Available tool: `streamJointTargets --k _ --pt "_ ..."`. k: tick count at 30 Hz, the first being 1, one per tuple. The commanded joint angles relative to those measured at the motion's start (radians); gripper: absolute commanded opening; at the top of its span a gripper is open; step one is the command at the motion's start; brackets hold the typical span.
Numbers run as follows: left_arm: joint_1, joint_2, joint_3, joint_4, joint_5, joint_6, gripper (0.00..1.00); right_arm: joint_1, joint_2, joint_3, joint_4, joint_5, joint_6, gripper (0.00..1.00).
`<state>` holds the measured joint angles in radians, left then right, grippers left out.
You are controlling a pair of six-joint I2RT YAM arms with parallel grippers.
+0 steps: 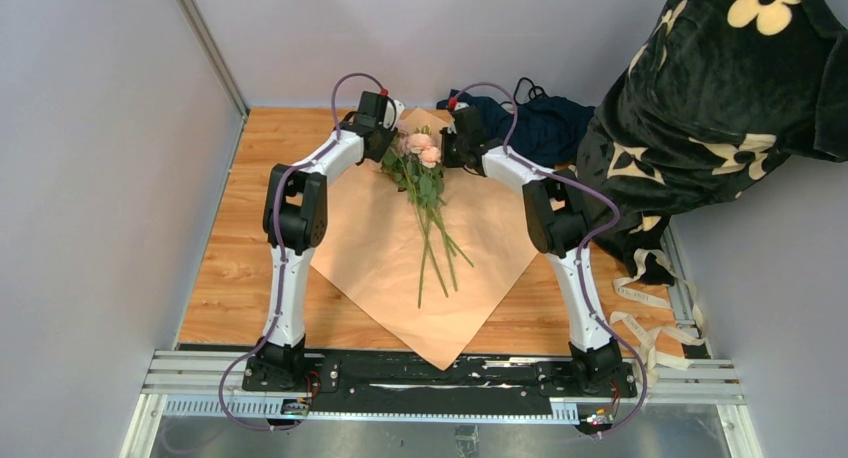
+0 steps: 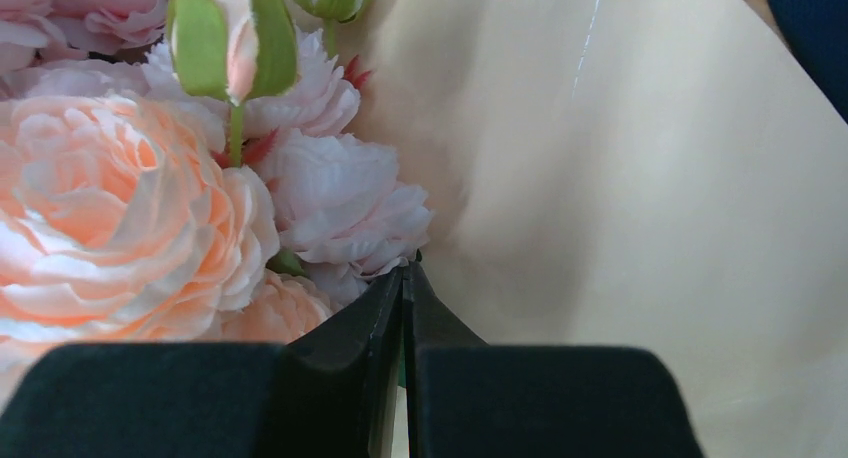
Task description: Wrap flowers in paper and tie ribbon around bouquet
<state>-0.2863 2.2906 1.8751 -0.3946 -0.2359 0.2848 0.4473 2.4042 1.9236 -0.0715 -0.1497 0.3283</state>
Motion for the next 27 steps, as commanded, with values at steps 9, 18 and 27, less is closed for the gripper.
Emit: streamJointTargets --k 9,18,27 --pt "-0.004 -0.042 0.012 0.019 -0.021 0.041 0.55 0.018 -0.161 -0.113 -0.052 0.103 -0.047 0.10" --pt "-0.023 -0.430 -0.352 -0.013 0.069 0.033 0.64 0.019 -0.489 -0.481 -0.184 0.134 -0.111 0.14" --pt "-0.348 -0.802 -0.916 -0.053 0.190 0.103 0.38 0.070 -0.638 -0.834 -0.168 -0.032 -0.041 0.07"
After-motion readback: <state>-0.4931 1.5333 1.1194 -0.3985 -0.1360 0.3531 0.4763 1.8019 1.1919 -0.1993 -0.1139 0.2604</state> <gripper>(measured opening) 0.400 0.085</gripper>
